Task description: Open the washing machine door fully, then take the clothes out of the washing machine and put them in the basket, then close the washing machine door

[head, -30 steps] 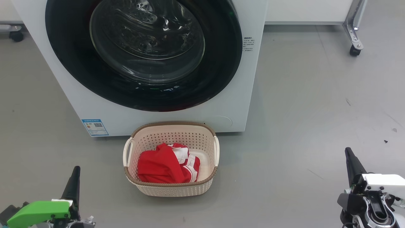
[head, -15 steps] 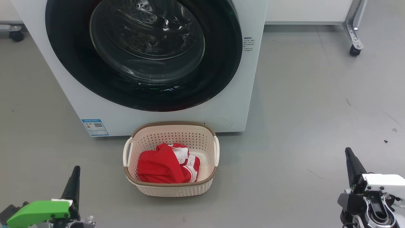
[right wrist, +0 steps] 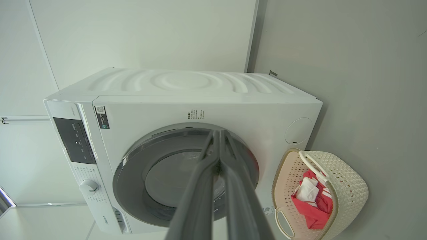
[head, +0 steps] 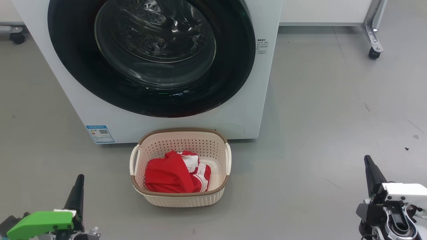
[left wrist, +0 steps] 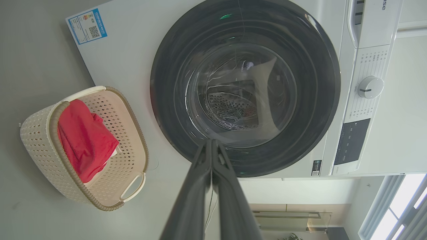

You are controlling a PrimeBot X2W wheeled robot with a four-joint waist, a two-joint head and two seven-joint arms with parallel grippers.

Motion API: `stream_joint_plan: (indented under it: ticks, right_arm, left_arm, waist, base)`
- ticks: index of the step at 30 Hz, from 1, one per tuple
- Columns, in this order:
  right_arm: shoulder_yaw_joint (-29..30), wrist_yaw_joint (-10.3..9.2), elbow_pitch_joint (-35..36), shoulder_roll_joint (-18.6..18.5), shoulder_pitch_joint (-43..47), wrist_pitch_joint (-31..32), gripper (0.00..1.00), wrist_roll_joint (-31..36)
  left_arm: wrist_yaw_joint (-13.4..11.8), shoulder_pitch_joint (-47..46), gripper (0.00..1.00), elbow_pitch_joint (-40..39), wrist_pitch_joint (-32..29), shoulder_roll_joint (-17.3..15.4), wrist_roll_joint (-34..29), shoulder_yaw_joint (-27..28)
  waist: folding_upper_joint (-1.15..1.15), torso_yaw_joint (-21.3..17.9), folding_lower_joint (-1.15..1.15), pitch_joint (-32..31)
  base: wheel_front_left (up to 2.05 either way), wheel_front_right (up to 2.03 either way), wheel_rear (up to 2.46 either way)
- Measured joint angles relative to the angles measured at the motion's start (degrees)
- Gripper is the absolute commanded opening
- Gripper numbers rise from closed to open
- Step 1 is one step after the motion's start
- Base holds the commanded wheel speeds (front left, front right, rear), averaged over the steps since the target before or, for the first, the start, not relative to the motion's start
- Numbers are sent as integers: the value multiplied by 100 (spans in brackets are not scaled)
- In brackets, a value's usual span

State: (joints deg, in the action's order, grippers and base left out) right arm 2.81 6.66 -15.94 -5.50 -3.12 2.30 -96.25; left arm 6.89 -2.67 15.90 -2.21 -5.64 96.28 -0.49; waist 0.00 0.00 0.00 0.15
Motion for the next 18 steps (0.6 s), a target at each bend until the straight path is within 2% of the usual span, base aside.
stream_joint_plan:
  ticks: [18]
  right_arm:
    - [13,1,4,3,0,1,0,4]
  left_arm:
    - [1,-1,0,-4,0,11,0,12]
  waist:
    - [0,0,0,1]
  base:
    - [0,0,0]
